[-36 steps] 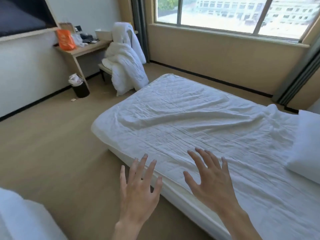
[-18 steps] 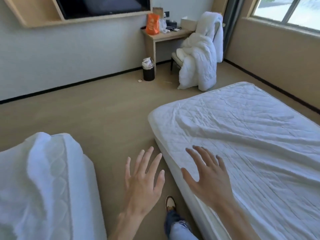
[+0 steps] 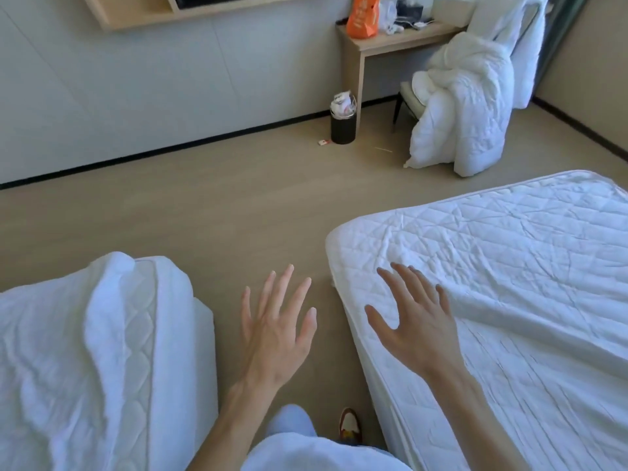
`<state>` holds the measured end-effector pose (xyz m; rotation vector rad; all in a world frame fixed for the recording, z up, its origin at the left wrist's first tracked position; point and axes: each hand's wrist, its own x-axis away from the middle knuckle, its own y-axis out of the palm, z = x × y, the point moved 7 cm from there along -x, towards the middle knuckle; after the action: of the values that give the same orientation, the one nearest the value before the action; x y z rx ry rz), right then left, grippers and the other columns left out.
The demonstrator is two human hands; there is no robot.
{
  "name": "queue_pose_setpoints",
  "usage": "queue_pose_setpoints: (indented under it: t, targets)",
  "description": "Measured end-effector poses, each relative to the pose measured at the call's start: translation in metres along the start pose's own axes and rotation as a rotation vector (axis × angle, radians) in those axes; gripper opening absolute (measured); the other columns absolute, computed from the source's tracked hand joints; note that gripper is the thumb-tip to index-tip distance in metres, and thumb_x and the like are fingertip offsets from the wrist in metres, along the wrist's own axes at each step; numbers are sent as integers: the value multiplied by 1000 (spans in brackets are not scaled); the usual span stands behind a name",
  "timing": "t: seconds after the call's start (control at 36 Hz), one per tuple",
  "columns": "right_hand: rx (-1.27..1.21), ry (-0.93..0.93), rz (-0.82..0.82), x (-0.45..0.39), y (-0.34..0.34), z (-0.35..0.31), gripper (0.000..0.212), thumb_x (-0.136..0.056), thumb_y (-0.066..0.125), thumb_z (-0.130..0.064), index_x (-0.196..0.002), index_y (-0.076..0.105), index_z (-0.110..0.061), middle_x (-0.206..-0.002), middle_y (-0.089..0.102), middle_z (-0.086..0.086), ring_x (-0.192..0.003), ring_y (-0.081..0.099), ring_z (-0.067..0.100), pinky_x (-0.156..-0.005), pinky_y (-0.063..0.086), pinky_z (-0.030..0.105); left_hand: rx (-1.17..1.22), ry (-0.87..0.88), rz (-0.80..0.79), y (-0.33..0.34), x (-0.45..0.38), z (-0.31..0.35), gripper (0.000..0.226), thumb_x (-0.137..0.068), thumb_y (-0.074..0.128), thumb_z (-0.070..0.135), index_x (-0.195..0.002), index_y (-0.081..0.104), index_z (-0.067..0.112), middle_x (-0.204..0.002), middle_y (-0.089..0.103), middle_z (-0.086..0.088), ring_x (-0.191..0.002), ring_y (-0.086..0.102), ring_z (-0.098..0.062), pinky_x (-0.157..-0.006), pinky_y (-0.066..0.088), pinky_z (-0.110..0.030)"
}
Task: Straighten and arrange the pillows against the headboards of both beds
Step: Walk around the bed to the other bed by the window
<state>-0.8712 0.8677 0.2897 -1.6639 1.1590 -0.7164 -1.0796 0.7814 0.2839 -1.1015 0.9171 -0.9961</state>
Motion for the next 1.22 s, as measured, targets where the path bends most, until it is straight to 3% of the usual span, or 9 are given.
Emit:
queue_pose_setpoints:
  t: [0.5, 0.72, 0.89, 1.22]
  targets:
    - [36, -171, -63, -260, 62, -68, 61, -88, 39, -64, -145, 33, -43, -159, 27, -14, -150, 19, 14, -120, 17, 54, 15, -101, 5, 30, -225, -89, 51, -97, 25, 51, -147, 31, 41, -162, 14, 11, -151, 10, -14, -118, 14, -55]
    - [3, -92, -48, -405, 91, -101, 62, -90, 38, -65, -147, 28, -43, -158, 28, -16, -149, 19, 12, -119, 20, 53, 117, -55, -20, 38, -363, -158, 49, -99, 21, 36, -147, 27, 44, -162, 10, 15, -150, 4, -11, -120, 11, -53]
    - [30, -48, -46, -490, 103, -116, 63, -87, 39, -65, -145, 35, -41, -156, 34, -13, -147, 26, 15, -116, 25, 53, 105, -42, -90, 44, -459, -195, 52, -97, 23, 49, -148, 30, 38, -162, 14, 12, -151, 9, -14, -118, 14, -54]
    - [51, 76, -16, -652, 118, -96, 61, -87, 42, -65, -144, 36, -42, -155, 36, -13, -145, 29, 14, -116, 26, 52, 119, 116, -99, 77, -645, -183, 54, -96, 28, 52, -146, 37, 34, -161, 19, 10, -149, 17, -17, -117, 19, -54]
